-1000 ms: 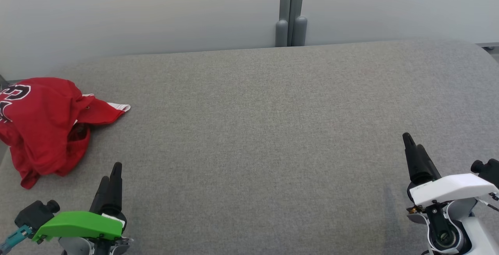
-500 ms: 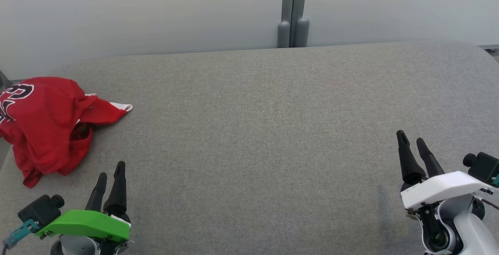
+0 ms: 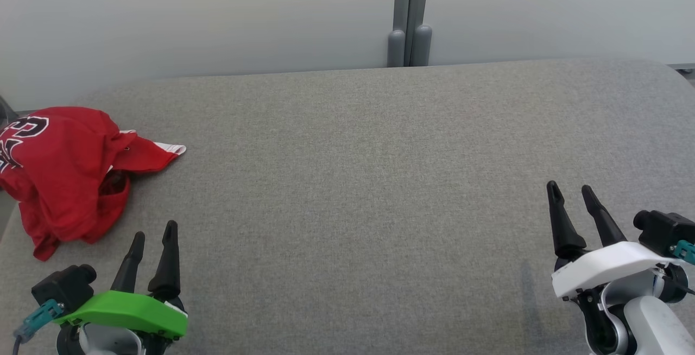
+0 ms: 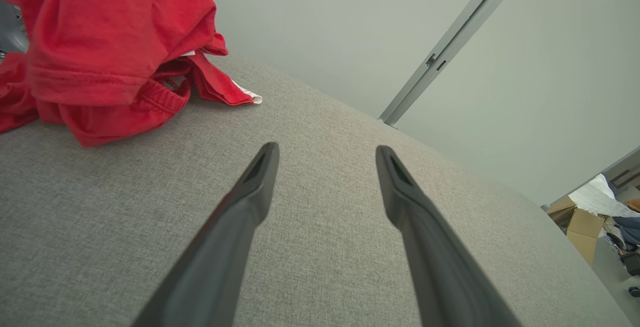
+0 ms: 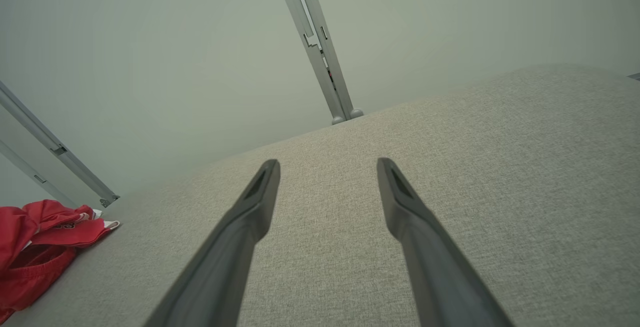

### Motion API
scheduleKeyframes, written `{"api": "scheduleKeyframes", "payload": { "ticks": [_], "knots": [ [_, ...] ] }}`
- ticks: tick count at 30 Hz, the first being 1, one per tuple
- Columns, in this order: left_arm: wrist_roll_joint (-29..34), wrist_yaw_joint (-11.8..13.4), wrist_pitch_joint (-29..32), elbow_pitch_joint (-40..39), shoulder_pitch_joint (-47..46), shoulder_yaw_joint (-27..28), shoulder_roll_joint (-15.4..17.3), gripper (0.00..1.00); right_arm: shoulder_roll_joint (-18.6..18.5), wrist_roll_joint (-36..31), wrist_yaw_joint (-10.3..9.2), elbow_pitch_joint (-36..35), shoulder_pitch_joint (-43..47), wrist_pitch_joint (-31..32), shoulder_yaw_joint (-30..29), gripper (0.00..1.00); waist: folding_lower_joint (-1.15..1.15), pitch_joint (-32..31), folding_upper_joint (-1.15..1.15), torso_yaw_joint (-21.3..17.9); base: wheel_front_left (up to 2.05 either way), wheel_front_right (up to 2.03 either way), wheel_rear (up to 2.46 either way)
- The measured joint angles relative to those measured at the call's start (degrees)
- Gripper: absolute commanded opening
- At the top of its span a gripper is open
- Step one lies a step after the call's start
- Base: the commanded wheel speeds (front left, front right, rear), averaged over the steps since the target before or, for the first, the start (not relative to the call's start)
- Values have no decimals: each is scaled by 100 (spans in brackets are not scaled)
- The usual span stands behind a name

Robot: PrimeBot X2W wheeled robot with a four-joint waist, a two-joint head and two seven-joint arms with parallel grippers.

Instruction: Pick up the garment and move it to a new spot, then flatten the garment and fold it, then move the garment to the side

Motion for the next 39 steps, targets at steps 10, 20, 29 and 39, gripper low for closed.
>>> {"api": "scheduleKeyframes", "payload": {
  "ticks": [10,20,29,39],
  "knots": [
    [790,-1,-211,4,10,-102,116,100,-43,-787,-94,-53,50,-202,60,100,0,0,0,4,0,0,0],
    [1475,-27,-379,131,134,-125,140,100,-82,-1447,-149,-51,117,-367,62,100,0,3,0,9,0,0,0],
    [2073,-51,-559,178,186,-131,162,100,-122,-2079,-194,-36,203,-517,49,100,0,-1,0,14,0,0,0],
    [2181,-96,-560,220,186,-111,165,100,-112,-2213,-186,-25,206,-543,-11,100,0,1,0,-10,0,0,0]
  ]
}}
